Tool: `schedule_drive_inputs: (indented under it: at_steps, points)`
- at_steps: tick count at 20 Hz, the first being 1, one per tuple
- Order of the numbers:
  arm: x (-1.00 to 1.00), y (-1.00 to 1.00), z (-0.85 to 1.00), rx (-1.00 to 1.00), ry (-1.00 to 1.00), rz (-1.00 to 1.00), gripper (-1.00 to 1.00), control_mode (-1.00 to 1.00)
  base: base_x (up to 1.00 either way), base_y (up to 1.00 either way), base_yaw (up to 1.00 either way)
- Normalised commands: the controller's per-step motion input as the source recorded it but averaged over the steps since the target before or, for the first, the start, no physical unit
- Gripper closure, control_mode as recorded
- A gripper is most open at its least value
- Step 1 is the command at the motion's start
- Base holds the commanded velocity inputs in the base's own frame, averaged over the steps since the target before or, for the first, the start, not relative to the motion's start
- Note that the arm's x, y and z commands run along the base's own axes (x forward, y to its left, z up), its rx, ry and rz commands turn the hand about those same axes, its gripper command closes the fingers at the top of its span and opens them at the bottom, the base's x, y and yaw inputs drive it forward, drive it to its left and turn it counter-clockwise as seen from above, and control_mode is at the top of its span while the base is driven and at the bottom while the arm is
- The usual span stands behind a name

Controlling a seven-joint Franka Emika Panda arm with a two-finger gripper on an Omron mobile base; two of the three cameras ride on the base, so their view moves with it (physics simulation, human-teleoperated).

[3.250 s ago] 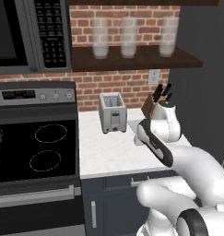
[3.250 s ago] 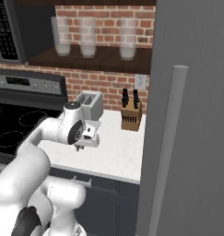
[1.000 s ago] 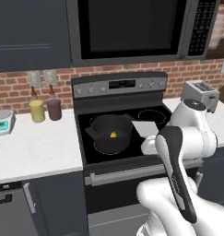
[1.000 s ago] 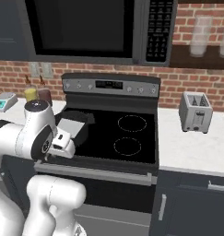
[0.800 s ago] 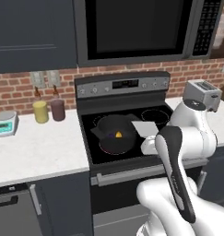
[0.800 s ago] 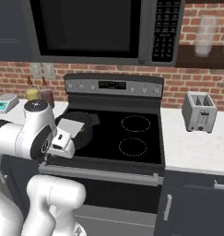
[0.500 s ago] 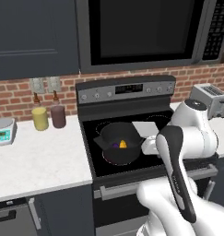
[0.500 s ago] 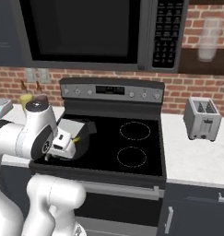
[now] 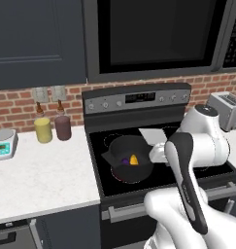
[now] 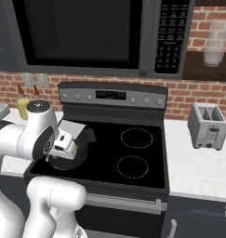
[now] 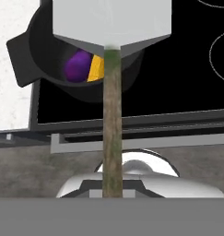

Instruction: Put the eggplant and corn in the pot. Retrieve the spatula and lightly stir the vegetables in the pot.

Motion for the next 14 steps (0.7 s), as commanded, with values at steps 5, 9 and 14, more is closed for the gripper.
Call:
schedule_drive_inputs:
  at_steps: [5, 9, 14]
  points:
    - [-0.29, 0.00, 0.46, 0.01, -0.09, 0.00, 1.00, -1.00, 0.00, 0.00, 0.00]
    - [-0.48, 0.00, 0.78, 0.21, -0.01, 0.00, 1.00, -1.00, 0.00, 0.00, 0.00]
    - [-0.33, 0.00, 0.70, 0.43, 0.09, 0.00, 1.00, -1.00, 0.00, 0.00, 0.00]
